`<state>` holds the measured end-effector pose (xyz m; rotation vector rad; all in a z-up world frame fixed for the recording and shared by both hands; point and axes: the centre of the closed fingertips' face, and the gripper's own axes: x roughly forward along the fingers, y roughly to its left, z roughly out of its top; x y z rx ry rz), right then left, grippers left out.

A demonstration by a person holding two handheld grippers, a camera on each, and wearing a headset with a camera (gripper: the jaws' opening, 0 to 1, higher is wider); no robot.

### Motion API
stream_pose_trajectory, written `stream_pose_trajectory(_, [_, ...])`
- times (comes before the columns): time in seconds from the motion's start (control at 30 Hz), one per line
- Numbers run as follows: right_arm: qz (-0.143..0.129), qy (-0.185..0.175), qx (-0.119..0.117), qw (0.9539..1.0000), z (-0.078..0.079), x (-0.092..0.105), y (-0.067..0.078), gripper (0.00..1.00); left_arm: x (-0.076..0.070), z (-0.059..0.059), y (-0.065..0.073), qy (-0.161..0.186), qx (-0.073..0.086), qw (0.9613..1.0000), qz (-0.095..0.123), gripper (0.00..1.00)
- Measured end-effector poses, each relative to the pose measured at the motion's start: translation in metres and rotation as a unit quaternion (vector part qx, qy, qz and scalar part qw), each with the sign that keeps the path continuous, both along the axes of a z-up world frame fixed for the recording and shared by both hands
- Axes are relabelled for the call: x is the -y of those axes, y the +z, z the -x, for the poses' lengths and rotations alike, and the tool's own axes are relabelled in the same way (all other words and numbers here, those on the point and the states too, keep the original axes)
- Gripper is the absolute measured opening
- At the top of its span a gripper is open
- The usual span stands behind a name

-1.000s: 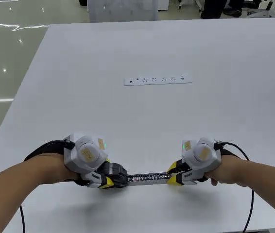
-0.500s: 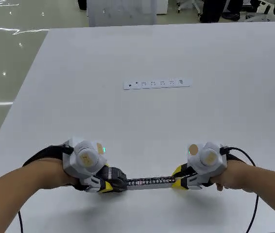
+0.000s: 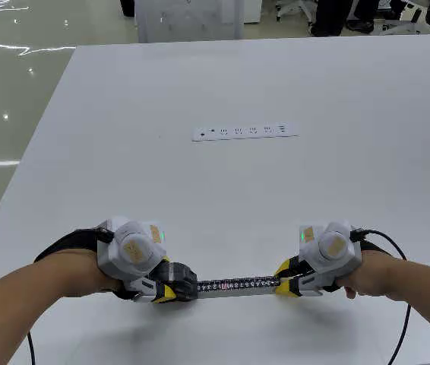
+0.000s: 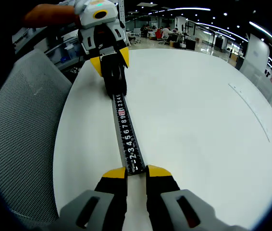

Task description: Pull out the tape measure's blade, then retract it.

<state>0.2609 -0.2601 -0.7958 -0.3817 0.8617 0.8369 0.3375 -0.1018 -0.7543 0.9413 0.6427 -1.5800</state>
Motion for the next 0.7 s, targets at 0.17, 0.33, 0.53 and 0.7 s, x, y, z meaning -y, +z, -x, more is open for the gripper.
stream_pose_trajectory(0.17, [0.002,-0.001,-0.001,1.0,0.002,0.004,0.0,0.12,0.0,0.0,0.0,0.0,0.0,1.0,0.0,0.3])
stream_pose_trajectory(0.33, [0.003,-0.001,0.0,1.0,0.003,0.006,0.001,0.12,0.0,0.0,0.0,0.0,0.0,1.0,0.0,0.3])
stream_pose_trajectory(0.53, [0.005,0.0,-0.001,1.0,0.005,0.011,0.0,0.12,0.0,0.0,0.0,0.0,0.0,1.0,-0.001,0.3])
stream_pose_trajectory(0.7, [0.008,0.005,-0.004,0.9999,0.008,0.016,0.001,0.12,0.0,0.001,0.0,0.0,0.001,1.0,-0.001,0.3])
